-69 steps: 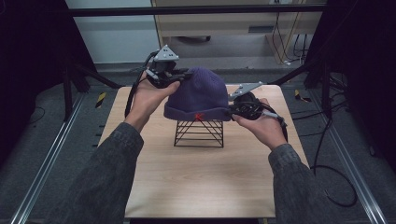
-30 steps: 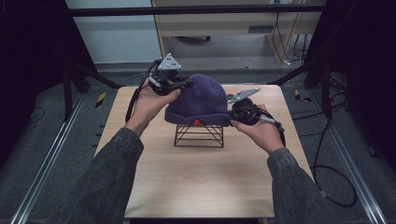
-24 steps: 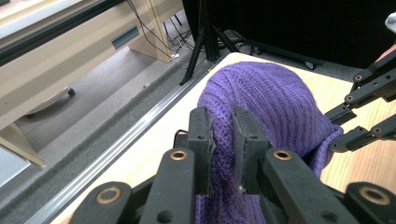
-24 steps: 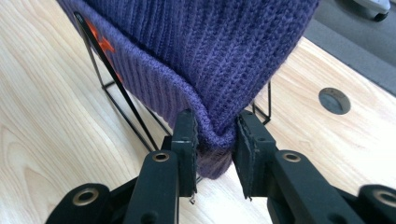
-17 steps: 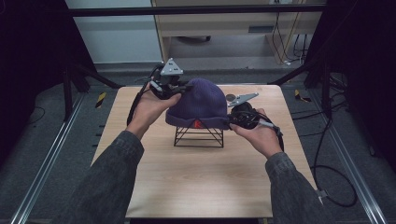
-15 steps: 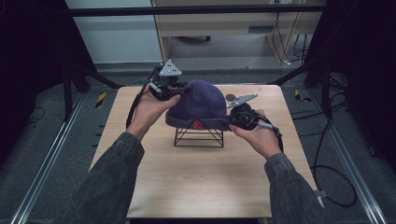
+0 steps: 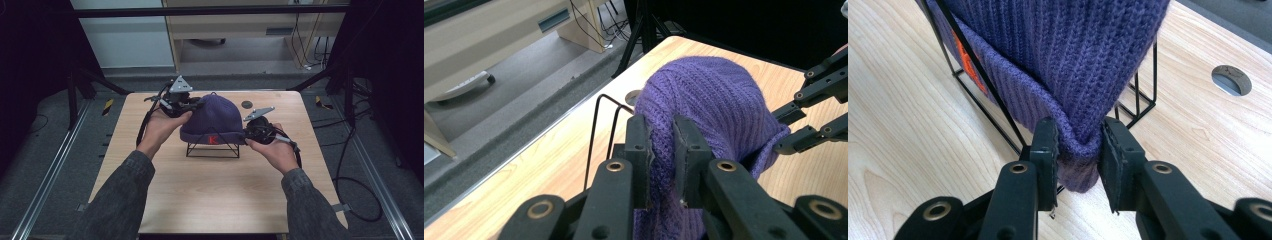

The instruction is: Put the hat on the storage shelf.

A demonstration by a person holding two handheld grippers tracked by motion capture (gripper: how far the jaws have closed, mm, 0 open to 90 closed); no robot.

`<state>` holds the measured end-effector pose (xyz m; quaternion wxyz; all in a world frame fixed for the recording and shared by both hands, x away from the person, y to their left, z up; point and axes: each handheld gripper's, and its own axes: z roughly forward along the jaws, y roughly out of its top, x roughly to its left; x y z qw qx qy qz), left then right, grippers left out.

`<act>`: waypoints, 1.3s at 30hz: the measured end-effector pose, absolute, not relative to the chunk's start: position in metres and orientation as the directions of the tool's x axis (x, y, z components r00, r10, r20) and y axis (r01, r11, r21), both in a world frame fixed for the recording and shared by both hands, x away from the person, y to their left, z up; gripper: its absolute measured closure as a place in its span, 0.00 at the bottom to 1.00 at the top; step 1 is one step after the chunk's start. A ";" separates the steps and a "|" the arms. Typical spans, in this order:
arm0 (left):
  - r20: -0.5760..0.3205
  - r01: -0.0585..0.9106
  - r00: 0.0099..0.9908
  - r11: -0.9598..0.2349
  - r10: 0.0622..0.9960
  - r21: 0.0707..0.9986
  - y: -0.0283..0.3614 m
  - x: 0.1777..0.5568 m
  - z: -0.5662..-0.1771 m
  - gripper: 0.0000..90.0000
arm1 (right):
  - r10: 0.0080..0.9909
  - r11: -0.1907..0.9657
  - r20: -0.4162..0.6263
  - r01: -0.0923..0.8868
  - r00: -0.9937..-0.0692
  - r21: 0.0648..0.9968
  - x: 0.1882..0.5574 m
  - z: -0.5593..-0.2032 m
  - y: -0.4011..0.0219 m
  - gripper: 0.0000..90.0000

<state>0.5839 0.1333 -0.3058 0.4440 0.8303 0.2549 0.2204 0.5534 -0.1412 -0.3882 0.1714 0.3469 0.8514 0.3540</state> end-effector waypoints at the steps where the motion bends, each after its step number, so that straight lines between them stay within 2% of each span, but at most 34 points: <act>1: 0.140 0.229 0.774 -0.480 0.617 0.847 0.133 0.583 -0.307 0.87 | 0.714 0.509 -0.045 0.472 -0.699 0.720 0.553 -0.389 -0.141 0.78; 39: 0.092 0.271 0.779 -0.465 0.621 0.843 0.144 0.576 -0.347 0.87 | 0.721 0.517 -0.039 0.500 -0.692 0.695 0.550 -0.428 -0.136 0.76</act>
